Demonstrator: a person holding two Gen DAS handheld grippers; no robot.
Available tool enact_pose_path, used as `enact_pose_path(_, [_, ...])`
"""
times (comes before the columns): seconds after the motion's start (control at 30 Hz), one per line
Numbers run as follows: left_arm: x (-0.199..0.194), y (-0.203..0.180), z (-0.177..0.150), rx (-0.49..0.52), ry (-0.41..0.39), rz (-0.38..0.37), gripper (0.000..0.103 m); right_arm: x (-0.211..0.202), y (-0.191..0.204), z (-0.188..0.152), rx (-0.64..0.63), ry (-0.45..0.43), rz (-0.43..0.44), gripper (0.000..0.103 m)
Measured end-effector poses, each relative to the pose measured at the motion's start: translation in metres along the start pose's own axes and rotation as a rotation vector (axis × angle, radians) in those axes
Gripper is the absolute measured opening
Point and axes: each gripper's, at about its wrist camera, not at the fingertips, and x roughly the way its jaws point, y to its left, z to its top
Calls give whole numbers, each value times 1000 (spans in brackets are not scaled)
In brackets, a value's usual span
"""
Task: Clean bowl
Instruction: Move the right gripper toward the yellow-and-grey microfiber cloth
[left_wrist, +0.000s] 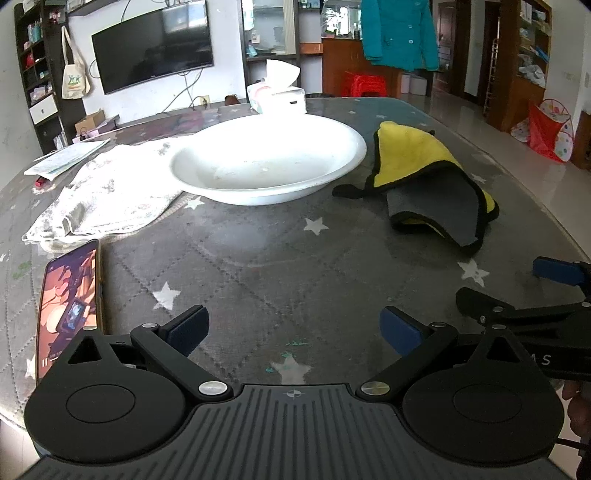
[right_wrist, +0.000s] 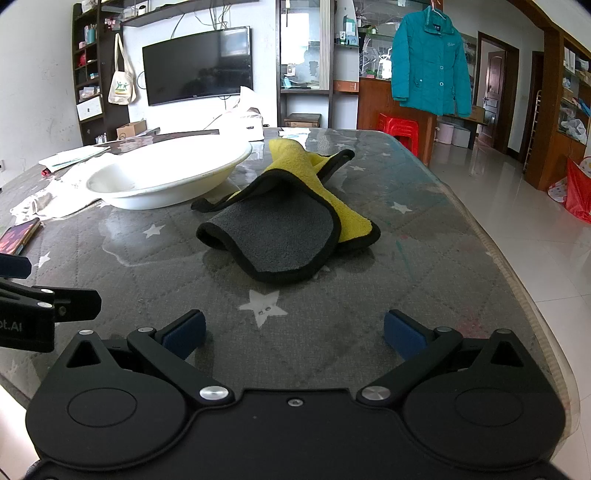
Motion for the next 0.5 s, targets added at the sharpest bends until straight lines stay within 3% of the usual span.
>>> enact_pose_path(0.5, [-1, 0, -1, 2, -1, -33, 99, 1, 0, 0, -15, 0, -3, 103])
